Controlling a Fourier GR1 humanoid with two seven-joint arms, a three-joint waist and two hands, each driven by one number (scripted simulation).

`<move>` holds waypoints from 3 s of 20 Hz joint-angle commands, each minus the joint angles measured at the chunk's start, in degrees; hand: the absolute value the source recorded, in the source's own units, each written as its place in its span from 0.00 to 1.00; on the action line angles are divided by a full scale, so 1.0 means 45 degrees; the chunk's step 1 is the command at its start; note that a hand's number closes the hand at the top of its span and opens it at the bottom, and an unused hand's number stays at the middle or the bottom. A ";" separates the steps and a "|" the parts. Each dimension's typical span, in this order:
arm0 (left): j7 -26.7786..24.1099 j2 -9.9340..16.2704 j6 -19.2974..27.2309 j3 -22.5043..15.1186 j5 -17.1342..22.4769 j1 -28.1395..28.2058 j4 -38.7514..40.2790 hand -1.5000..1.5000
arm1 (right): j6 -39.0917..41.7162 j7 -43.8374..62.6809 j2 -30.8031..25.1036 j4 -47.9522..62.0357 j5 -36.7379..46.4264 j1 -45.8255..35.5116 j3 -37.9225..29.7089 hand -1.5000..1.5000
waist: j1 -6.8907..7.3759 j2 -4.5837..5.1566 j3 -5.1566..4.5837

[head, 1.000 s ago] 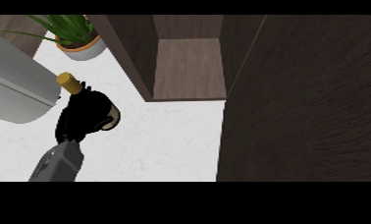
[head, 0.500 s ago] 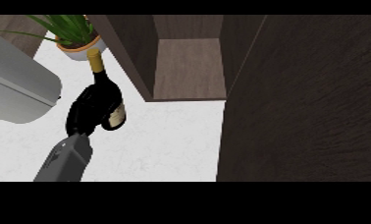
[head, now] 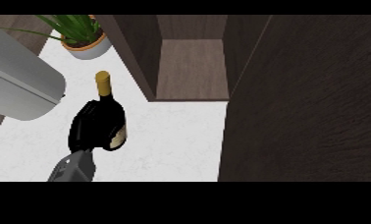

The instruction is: Pick up the wine, place it into the cabinet and close the cabinet

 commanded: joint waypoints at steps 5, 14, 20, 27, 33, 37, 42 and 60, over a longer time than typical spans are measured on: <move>-0.0697 -0.0734 -0.1363 -0.1071 0.0226 0.3382 -0.4101 1.00 | 0.0111 0.0009 -0.0212 -0.2113 -0.0479 0.1310 -0.0101 0.00 | 0.0118 -0.0046 0.0032; 0.2277 -0.1164 0.0276 -0.3644 0.1543 0.3926 -0.8404 1.00 | 0.0138 0.0866 -0.0432 -0.2941 -0.0480 0.1057 -0.0075 0.00 | -0.0062 -0.0010 0.0008; 0.3850 -0.1169 0.3456 -0.6269 0.1451 0.4240 -1.1764 1.00 | 0.0325 0.1029 -0.0549 -0.2555 -0.1197 0.0478 -0.1032 0.00 | -0.0010 0.0007 0.0012; 0.5909 -0.1170 0.6868 -0.8867 0.1464 0.2907 -1.3209 1.00 | 0.0328 0.0819 -0.0193 -0.2254 -0.1114 0.0670 -0.0706 0.00 | -0.0117 0.0055 0.0001; 0.7945 -0.1170 0.8916 -0.8593 0.1838 0.0733 -1.2998 1.00 | 0.0327 0.1410 -0.0149 -0.2760 -0.1288 0.0348 -0.1145 0.00 | -0.0156 0.0050 -0.0002; 0.7212 -0.1170 0.9631 -0.8675 0.2019 -0.0410 -1.1292 1.00 | 0.0462 0.1087 0.0129 -0.2334 -0.0859 0.0557 -0.0718 0.00 | -0.0150 0.0079 -0.0008; 0.6429 -0.1170 1.0294 -0.8835 0.2506 -0.1776 -0.8985 1.00 | 0.0948 -0.0346 0.0160 -0.1801 -0.1126 0.1479 -0.0806 0.00 | -0.0257 0.0104 0.0000; 0.2036 -0.1171 1.0512 -1.0435 0.6344 -0.3013 -0.3991 1.00 | 0.1480 0.0687 0.0147 -0.2279 -0.1998 0.1009 -0.1524 0.00 | -0.0441 0.0150 -0.0017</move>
